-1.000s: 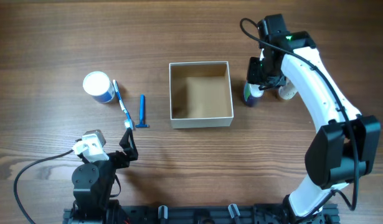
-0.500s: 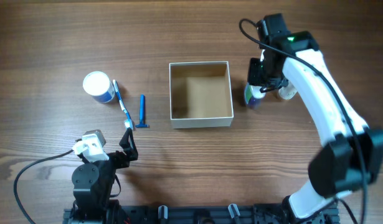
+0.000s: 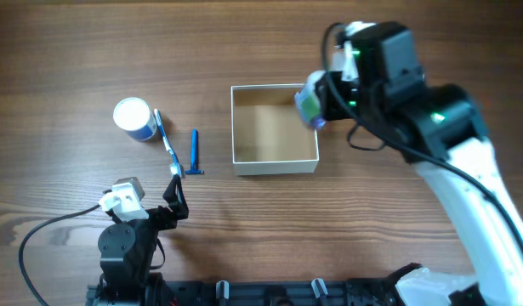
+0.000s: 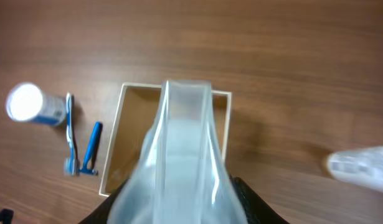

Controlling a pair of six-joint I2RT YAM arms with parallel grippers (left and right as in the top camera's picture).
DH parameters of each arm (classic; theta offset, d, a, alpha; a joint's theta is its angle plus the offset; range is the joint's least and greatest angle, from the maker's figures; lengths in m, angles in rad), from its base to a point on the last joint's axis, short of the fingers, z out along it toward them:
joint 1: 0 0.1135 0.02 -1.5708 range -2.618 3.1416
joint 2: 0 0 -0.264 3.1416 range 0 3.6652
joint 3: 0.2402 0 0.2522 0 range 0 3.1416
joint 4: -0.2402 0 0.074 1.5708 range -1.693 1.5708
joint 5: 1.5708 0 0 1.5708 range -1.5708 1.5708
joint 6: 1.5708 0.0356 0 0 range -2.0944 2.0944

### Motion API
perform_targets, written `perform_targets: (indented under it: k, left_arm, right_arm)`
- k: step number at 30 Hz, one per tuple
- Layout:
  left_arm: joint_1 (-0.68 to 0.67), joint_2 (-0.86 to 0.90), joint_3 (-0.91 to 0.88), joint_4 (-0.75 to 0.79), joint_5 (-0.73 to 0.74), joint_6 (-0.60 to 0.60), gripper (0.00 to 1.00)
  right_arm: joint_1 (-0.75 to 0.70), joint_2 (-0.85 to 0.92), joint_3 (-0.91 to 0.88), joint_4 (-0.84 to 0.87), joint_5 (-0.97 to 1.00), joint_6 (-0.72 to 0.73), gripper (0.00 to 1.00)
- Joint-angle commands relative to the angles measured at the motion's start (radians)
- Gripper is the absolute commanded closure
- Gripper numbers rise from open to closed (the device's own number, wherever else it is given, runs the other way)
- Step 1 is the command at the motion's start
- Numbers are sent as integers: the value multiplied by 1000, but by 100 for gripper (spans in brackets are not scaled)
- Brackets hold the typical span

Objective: Pack container
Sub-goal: 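Carry the soap bottle into the box and release it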

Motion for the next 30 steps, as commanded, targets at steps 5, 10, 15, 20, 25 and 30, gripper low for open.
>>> perform_targets:
  k: [5,10,15,20,25,30]
  left_arm:
    - [5,-11,-1,3,5,-12,0]
    - [5,-11,-1,3,5,-12,0]
    - [5,-11,-1,3,5,-12,0]
    - [5,-11,-1,3,5,-12,0]
    - [5,-11,-1,3,5,-12,0]
    - [5,-11,-1,3,5,-12,0]
  right_arm:
    - [13,250,7,36,-5,37,96]
    - [8,369,7,84,14,37,96]
    - [-5,414,7,151,33,37,96]
    - [-10,417,7,189,90,6,61]
    - [-10,406,8,188,123,-29,24]
    - [-9,347,8,171,119,-45,0]
